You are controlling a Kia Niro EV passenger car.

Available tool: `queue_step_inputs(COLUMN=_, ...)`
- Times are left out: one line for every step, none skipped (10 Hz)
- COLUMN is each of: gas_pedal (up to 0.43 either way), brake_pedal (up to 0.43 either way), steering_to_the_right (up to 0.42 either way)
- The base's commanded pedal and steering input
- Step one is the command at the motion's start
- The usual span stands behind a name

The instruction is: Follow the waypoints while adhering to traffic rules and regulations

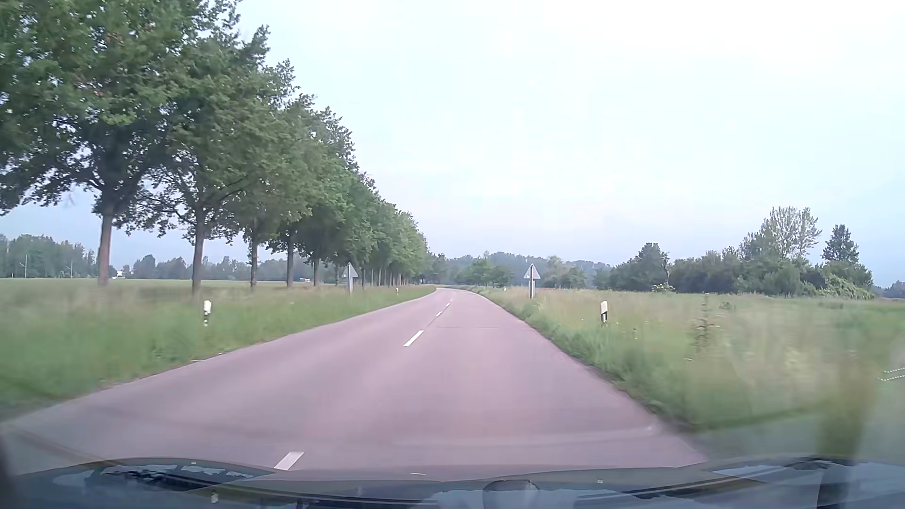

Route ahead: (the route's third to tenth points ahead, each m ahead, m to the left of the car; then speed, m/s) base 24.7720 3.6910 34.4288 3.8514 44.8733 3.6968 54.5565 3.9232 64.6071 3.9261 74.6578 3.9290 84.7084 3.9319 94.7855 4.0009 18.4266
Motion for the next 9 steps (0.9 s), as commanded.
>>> queue_step_inputs(gas_pedal=0.28, brake_pedal=0.0, steering_to_the_right=0.0)
queue_step_inputs(gas_pedal=0.28, brake_pedal=0.0, steering_to_the_right=0.0)
queue_step_inputs(gas_pedal=0.28, brake_pedal=0.0, steering_to_the_right=0.001)
queue_step_inputs(gas_pedal=0.28, brake_pedal=0.0, steering_to_the_right=0.002)
queue_step_inputs(gas_pedal=0.28, brake_pedal=0.0, steering_to_the_right=0.002)
queue_step_inputs(gas_pedal=0.28, brake_pedal=0.0, steering_to_the_right=0.001)
queue_step_inputs(gas_pedal=0.28, brake_pedal=0.0, steering_to_the_right=0.001)
queue_step_inputs(gas_pedal=0.28, brake_pedal=0.0, steering_to_the_right=0.001)
queue_step_inputs(gas_pedal=0.28, brake_pedal=0.0, steering_to_the_right=0.001)
